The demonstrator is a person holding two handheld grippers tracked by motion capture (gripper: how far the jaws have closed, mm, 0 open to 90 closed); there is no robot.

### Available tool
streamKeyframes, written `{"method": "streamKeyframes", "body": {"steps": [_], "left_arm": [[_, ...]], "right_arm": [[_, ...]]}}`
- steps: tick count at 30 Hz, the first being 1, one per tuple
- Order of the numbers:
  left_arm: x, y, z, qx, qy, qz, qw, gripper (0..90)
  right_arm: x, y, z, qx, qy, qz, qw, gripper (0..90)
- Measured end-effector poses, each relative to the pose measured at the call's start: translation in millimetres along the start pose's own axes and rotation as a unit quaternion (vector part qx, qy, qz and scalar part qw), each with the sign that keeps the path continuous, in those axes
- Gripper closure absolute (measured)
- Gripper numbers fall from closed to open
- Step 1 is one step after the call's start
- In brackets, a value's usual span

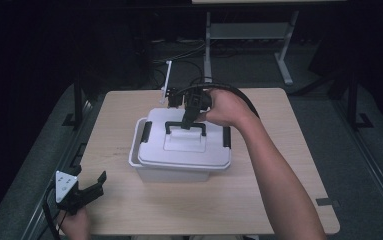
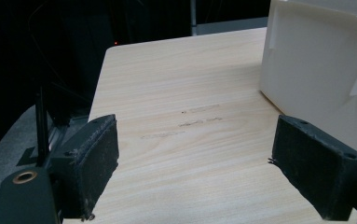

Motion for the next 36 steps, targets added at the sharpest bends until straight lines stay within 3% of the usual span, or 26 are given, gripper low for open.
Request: {"method": "streamKeyframes", "body": {"steps": [19, 36], "left_arm": [[-1.0, -1.0, -0.5, 0.002, -0.003, 0.002, 1.0, 13.8], [-3.2, 2.4, -0.9, -0.009, -0.005, 0.004, 0.9999, 13.8]], "right_arm": [[26.8, -14.0, 30.7, -0.015, 0.0, 0.017, 0.9997, 84.4], [40.7, -21.4, 34.6, -0.015, 0.002, 0.03, 0.9994, 84.4]]}}
Point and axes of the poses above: each handheld gripper's, and its own axes: x roughly forward along the jaws, z roughly out of its top, y roughly to its left, the point moved 4 cm from there along x, roughly forward along the jaws, and after that the axes turned 4 degrees about -x, right-handed, at the moved point
